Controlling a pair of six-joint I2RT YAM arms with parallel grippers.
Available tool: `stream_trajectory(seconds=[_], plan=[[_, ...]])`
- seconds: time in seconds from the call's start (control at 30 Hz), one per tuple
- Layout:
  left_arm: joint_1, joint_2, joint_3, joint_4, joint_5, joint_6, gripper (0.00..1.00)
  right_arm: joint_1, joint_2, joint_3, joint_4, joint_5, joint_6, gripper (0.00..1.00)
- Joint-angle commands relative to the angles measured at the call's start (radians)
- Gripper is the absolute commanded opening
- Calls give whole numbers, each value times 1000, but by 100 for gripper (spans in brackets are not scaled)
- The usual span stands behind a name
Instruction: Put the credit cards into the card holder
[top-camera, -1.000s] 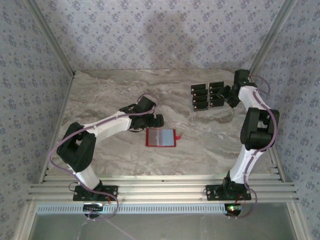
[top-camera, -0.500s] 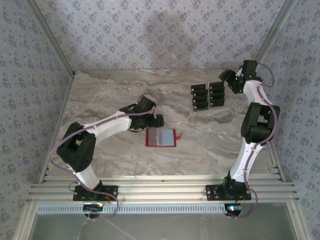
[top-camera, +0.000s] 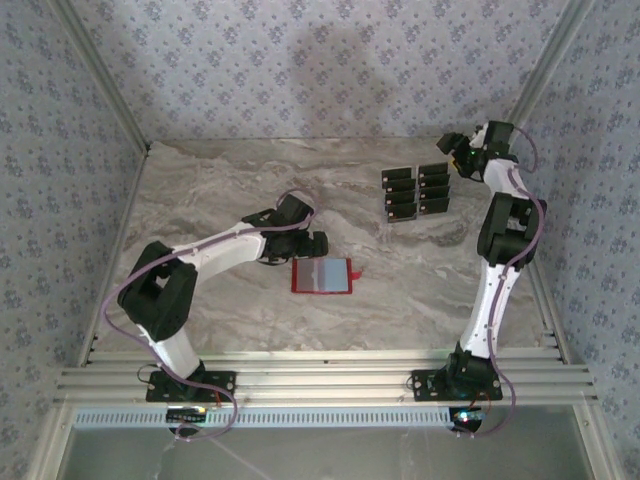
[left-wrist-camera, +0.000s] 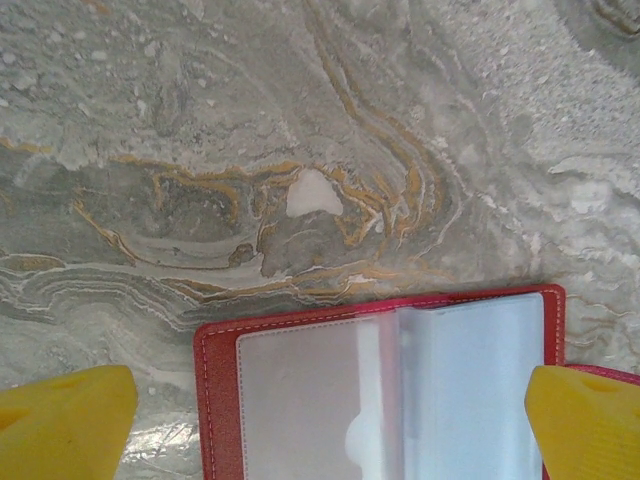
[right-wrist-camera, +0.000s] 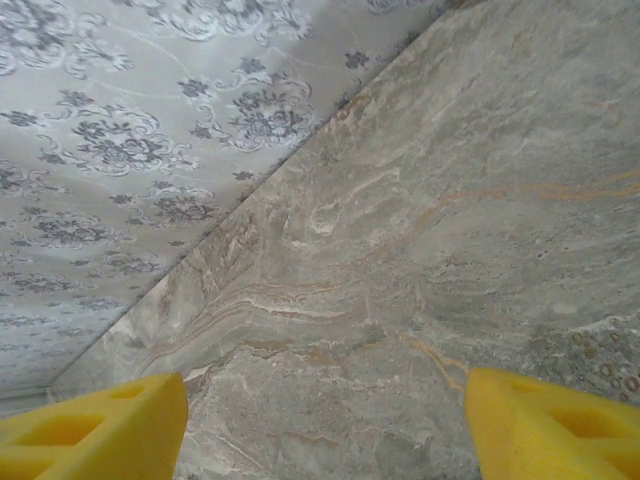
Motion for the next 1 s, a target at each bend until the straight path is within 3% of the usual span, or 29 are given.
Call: stream_trajectory(seconds=[0.0,0.43,0.97], plan=[[5,11,28,-11,18,-12,100,-10,23,35,61,-105,52,75],[6,-4,12,1,22,-20,100,-18,-19,-129,167,-218,124,73],[6,-51,-24,19,23,-27,100,1,-230,-483,317,-269,169,71]])
